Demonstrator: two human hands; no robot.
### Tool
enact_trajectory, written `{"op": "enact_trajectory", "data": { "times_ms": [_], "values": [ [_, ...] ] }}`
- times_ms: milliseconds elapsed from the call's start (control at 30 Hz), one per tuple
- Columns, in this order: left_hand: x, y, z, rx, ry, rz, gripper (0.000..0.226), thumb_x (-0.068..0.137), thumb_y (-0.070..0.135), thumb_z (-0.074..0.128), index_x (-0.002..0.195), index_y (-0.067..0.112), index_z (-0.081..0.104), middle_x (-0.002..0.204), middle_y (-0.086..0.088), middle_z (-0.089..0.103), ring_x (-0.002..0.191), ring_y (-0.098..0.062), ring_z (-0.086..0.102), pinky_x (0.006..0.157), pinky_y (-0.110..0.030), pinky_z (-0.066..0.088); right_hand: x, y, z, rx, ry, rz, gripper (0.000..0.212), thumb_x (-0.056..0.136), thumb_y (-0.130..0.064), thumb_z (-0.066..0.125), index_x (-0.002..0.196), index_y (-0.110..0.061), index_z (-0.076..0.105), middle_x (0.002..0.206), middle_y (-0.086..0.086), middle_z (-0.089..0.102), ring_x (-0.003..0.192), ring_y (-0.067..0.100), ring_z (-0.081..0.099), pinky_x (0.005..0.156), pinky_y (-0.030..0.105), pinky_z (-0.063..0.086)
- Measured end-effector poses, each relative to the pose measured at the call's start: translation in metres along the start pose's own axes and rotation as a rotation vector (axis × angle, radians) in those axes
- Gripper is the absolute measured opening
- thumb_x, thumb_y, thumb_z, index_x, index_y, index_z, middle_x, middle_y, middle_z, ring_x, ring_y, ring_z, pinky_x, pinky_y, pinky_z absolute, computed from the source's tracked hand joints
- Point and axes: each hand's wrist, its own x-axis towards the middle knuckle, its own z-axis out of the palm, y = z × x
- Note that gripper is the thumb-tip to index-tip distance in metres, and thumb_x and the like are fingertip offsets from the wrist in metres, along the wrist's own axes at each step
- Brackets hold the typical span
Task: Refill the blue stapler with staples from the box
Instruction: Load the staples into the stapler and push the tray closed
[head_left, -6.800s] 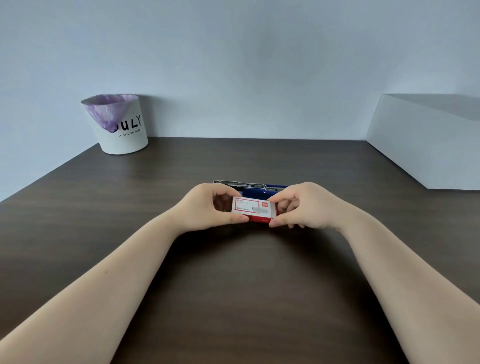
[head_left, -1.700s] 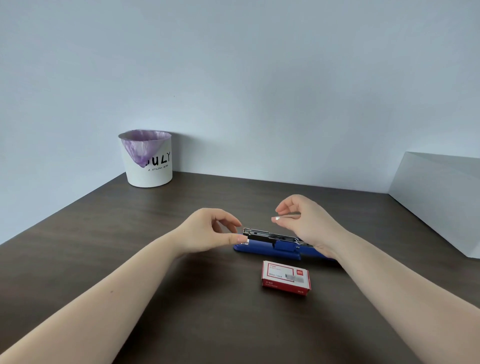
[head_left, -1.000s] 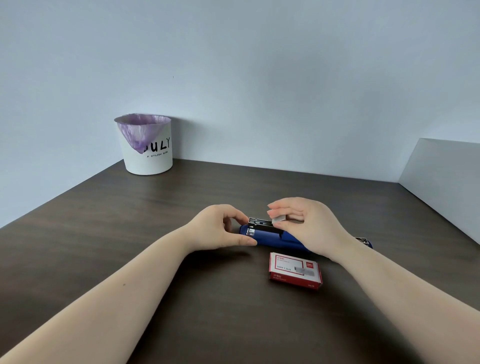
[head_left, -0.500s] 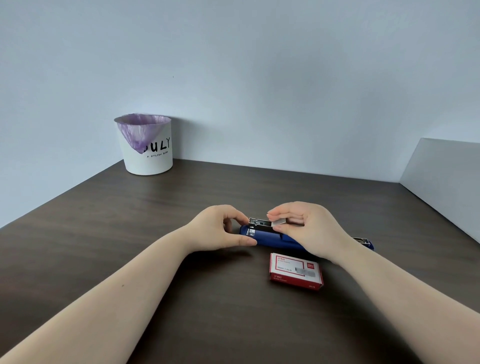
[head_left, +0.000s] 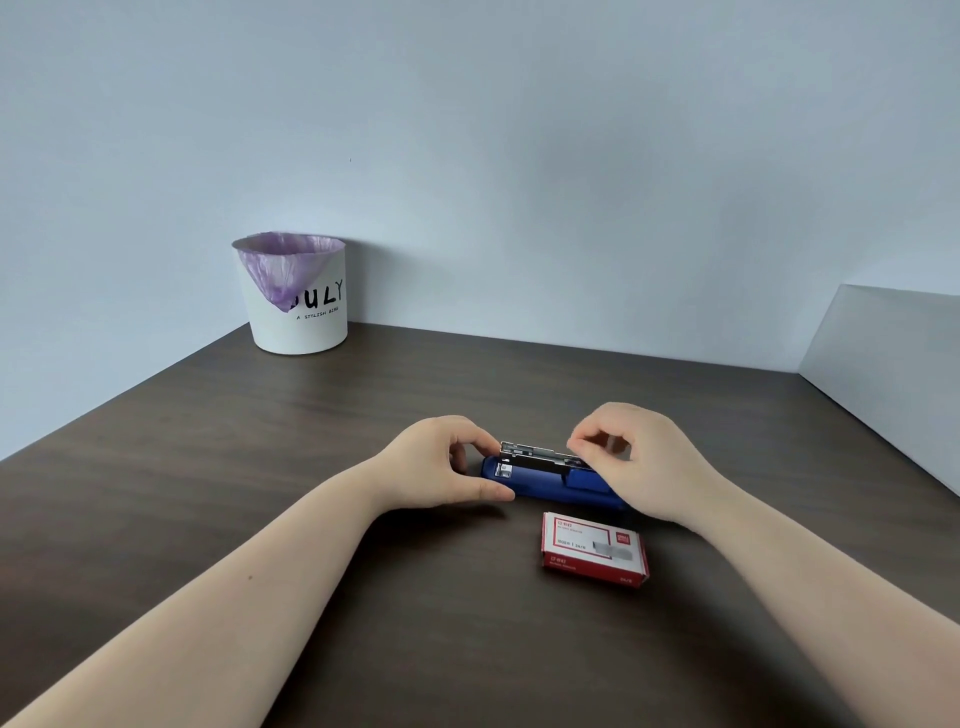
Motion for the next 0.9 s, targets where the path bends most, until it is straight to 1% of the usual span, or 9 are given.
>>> {"op": "enact_trajectory", "data": {
  "times_ms": [67,167,333,467,567,633,700,767,900],
  "values": [
    [0.001,0.001,0.0,-0.002,-0.003,0.001,0.038,0.062,0.041,0.083,0.094,0.031,0.067,0.092,0.0,0.065,0.069,-0.008,0.053,0.074,-0.025,0.048,-0.003,0.003,0.001,-0.076,-0.048,-0.035,0.013,0.087,-0.014,0.058,0.083,-0.014,0.07,0.083,-0.004,0.064,0.076,0.006,0.054,0.067,0.01,0.038],
    [0.0,0.001,0.0,0.004,-0.011,0.002,0.036,0.061,0.042,0.083,0.092,0.034,0.065,0.094,-0.001,0.066,0.07,-0.009,0.054,0.076,-0.028,0.05,-0.004,0.002,0.006,-0.141,-0.117,-0.114,0.019,0.088,-0.01,0.053,0.081,-0.009,0.07,0.085,0.006,0.064,0.082,0.018,0.056,0.075,0.026,0.043],
    [-0.001,0.002,0.001,0.03,-0.002,0.0,0.036,0.062,0.041,0.083,0.092,0.033,0.065,0.093,0.002,0.065,0.073,-0.014,0.058,0.076,-0.029,0.05,0.003,-0.008,0.014,-0.169,-0.152,-0.152,0.025,0.091,-0.012,0.047,0.082,-0.005,0.068,0.083,0.01,0.061,0.083,0.02,0.052,0.078,0.033,0.043],
    [0.0,0.002,0.002,0.027,-0.001,0.001,0.035,0.063,0.039,0.083,0.093,0.033,0.065,0.093,0.002,0.065,0.073,-0.014,0.057,0.077,-0.03,0.05,0.008,-0.013,0.019,-0.159,-0.159,-0.144,0.025,0.091,-0.011,0.046,0.08,-0.004,0.068,0.082,0.01,0.06,0.081,0.02,0.052,0.076,0.034,0.044],
    [0.001,0.001,0.003,0.036,0.011,0.004,0.034,0.065,0.036,0.082,0.095,0.029,0.067,0.095,0.0,0.066,0.076,-0.018,0.058,0.078,-0.032,0.05,0.008,-0.013,0.018,-0.14,-0.17,-0.136,0.025,0.091,-0.011,0.046,0.082,-0.005,0.069,0.084,0.01,0.061,0.083,0.02,0.053,0.078,0.034,0.044],
    [0.001,0.001,0.003,0.031,0.018,0.007,0.03,0.067,0.035,0.081,0.093,0.031,0.066,0.094,-0.001,0.066,0.074,-0.017,0.057,0.079,-0.034,0.051,0.006,-0.013,0.016,-0.127,-0.169,-0.13,0.024,0.091,-0.014,0.049,0.086,-0.007,0.072,0.086,0.009,0.064,0.086,0.019,0.055,0.079,0.031,0.043],
    [0.0,0.003,0.004,0.034,0.016,0.01,0.026,0.068,0.035,0.08,0.086,0.039,0.062,0.092,0.0,0.066,0.072,-0.013,0.055,0.078,-0.034,0.05,0.001,-0.014,0.011,-0.103,-0.145,-0.101,0.02,0.09,-0.018,0.054,0.091,-0.012,0.073,0.089,0.006,0.066,0.086,0.017,0.056,0.077,0.024,0.041],
    [0.0,0.003,0.005,0.048,0.019,0.006,0.027,0.068,0.036,0.08,0.083,0.043,0.059,0.092,0.003,0.066,0.074,-0.015,0.057,0.078,-0.032,0.05,-0.003,-0.014,0.005,-0.093,-0.128,-0.061,0.017,0.088,-0.02,0.058,0.094,-0.015,0.073,0.09,0.003,0.067,0.085,0.014,0.057,0.076,0.021,0.041],
    [-0.001,0.004,0.004,0.09,0.027,-0.001,0.026,0.069,0.035,0.079,0.087,0.037,0.061,0.093,0.008,0.064,0.078,-0.019,0.058,0.076,-0.027,0.048,-0.007,-0.013,-0.001,-0.095,-0.14,-0.026,0.016,0.086,-0.021,0.061,0.094,-0.015,0.073,0.089,0.002,0.065,0.083,0.015,0.055,0.078,0.026,0.044]
  ]
}}
